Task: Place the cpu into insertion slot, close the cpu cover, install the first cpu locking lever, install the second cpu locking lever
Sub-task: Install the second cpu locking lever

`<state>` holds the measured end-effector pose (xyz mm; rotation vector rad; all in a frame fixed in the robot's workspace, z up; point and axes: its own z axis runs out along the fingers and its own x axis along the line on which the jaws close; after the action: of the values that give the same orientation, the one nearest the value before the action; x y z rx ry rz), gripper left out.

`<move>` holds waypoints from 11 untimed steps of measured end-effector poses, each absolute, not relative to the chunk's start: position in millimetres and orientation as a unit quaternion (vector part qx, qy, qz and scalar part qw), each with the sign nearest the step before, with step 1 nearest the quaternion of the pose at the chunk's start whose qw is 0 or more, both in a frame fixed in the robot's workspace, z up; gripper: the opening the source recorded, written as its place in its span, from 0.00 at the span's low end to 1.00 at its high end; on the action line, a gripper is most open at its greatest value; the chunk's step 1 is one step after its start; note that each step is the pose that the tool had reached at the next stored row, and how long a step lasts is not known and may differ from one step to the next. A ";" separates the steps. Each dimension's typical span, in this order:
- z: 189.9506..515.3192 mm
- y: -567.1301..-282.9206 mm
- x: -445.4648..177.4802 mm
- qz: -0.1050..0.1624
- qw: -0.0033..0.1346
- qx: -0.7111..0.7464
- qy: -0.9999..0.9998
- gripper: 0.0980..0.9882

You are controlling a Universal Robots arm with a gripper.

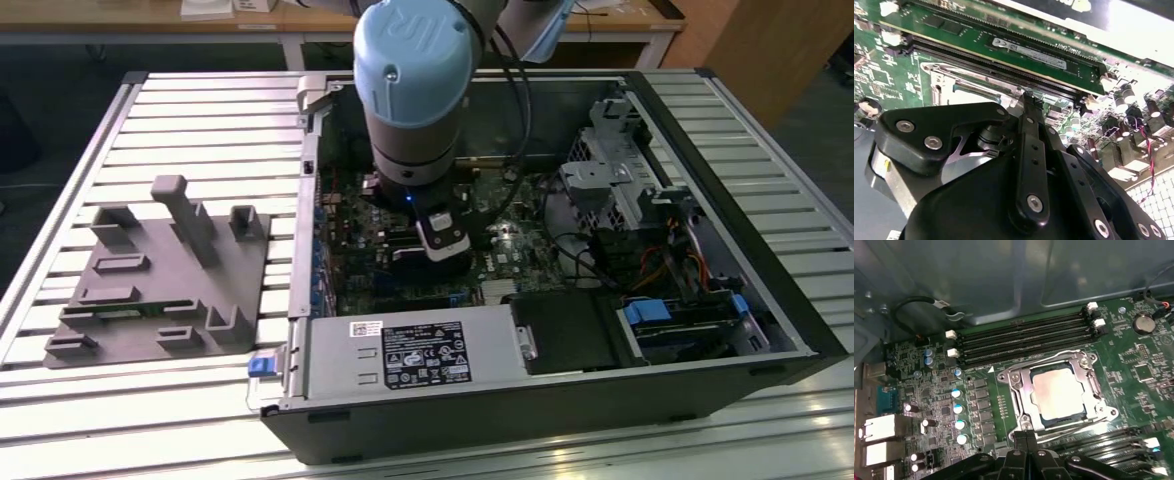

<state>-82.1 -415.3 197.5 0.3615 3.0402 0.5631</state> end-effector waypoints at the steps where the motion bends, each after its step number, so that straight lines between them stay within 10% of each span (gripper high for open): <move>1: 196.3 -415.3 -82.4 0.183 0.014 0.116 0.976 0.01; 11: 188.7 -415.2 -85.4 0.191 0.013 0.116 0.975 0.01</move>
<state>-85.4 -415.2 188.7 0.3599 3.0372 0.5937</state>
